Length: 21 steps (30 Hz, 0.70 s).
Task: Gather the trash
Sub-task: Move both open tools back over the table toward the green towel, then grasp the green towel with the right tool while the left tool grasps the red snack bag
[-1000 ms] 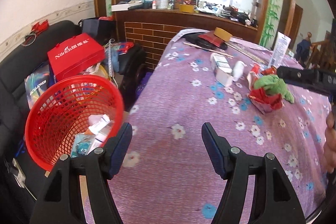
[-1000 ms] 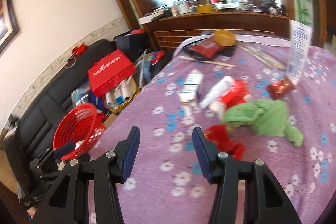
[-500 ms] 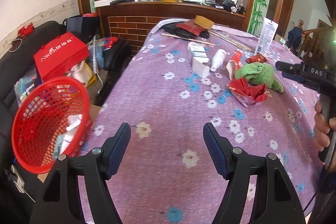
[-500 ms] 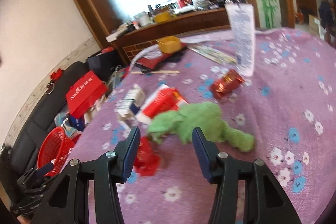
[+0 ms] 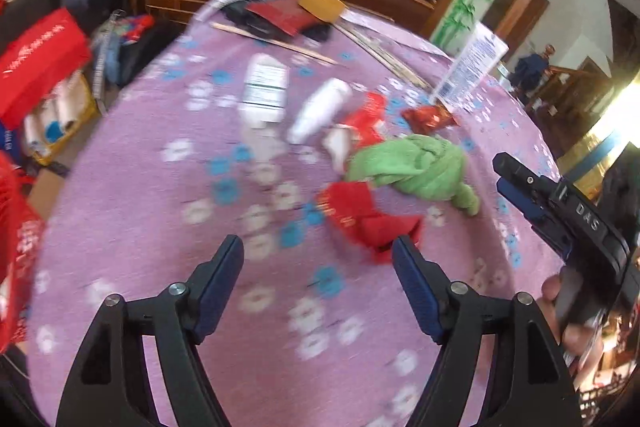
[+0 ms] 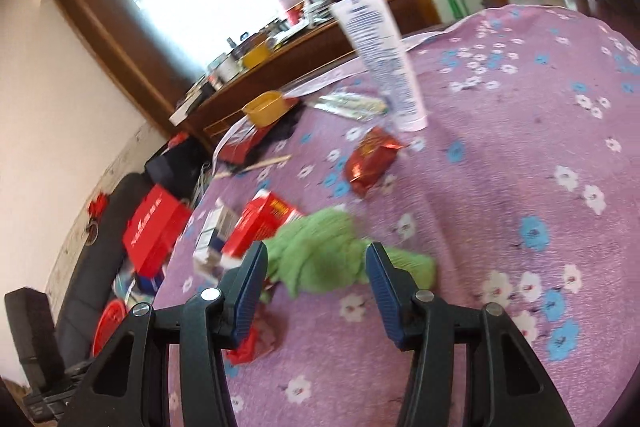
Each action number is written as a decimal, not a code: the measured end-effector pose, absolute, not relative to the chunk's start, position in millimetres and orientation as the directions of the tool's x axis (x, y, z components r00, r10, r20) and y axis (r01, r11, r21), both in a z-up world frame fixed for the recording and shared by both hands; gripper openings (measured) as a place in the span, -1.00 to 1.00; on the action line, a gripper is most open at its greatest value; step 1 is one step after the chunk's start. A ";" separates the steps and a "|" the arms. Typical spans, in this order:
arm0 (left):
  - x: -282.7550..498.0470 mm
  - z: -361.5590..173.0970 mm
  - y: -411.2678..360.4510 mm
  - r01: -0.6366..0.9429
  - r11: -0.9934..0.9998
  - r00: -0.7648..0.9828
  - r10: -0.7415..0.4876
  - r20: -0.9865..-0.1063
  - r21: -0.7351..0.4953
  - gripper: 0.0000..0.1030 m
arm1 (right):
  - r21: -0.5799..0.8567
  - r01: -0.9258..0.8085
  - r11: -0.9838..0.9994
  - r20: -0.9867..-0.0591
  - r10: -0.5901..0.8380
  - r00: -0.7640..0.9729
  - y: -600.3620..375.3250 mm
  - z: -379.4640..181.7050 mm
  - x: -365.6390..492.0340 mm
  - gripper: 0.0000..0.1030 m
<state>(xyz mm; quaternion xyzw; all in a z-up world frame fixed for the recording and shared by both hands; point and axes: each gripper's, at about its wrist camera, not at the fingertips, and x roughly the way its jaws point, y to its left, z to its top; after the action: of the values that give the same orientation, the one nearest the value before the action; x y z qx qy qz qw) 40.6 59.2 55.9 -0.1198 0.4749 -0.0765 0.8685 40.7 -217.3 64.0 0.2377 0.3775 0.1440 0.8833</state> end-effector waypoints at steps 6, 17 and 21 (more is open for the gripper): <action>74.1 24.5 16.2 0.051 0.970 0.489 -0.232 -0.841 -0.238 0.62 | 0.515 -0.023 0.857 -0.591 0.374 0.715 -231.9 67.3 41.0 0.09; 80.9 10.6 -8.1 0.203 0.927 0.526 -0.374 -0.764 -0.315 -0.18 | 0.456 -0.049 0.889 -0.622 0.357 0.696 -217.7 54.2 56.3 0.16; 70.9 17.4 -5.2 0.226 0.935 0.556 -0.354 -0.752 -0.272 -0.26 | 0.451 -0.051 0.891 -0.622 0.355 0.698 -217.6 50.5 58.5 0.23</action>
<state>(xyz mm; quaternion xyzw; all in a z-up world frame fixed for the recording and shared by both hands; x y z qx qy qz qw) 70.9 -5.2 17.4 -0.0721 0.4413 -0.1649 0.8791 58.5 -217.6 50.5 0.2044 0.3718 0.1132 0.8984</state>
